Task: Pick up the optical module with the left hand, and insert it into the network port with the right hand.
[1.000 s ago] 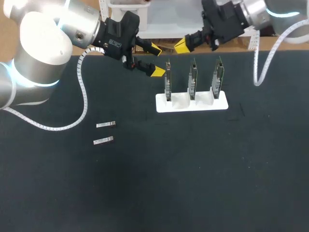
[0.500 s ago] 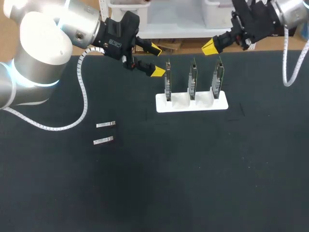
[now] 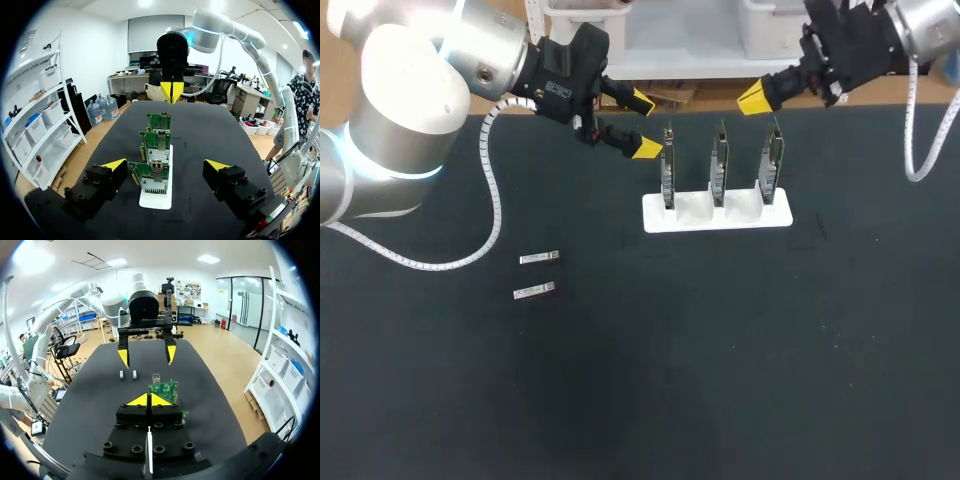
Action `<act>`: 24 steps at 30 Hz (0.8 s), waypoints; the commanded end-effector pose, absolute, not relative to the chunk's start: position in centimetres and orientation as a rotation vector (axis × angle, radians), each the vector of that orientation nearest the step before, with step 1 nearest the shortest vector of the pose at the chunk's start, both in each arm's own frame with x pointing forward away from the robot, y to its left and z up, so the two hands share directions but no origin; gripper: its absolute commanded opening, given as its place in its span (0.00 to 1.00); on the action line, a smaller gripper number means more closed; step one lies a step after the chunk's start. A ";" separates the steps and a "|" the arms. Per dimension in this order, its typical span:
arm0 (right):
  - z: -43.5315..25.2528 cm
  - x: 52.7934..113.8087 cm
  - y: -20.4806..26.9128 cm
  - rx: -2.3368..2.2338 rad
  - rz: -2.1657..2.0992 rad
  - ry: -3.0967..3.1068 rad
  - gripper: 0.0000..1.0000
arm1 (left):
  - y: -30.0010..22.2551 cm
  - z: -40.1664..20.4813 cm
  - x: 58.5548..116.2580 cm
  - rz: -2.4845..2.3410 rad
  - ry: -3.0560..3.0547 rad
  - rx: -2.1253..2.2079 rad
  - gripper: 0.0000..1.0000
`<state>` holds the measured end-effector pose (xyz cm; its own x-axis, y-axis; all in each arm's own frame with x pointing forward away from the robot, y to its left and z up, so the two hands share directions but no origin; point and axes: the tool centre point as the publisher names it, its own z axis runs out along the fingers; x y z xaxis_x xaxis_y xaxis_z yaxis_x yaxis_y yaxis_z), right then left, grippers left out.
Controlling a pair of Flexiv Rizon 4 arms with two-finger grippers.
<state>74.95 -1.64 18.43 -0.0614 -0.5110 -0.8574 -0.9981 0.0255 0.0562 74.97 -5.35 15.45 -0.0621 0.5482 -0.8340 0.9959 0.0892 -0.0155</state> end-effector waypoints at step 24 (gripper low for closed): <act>15.2 76.2 7.0 -1.593 0.931 1.634 0.00 | -5.5 15.5 75.1 -0.842 1.700 1.541 1.00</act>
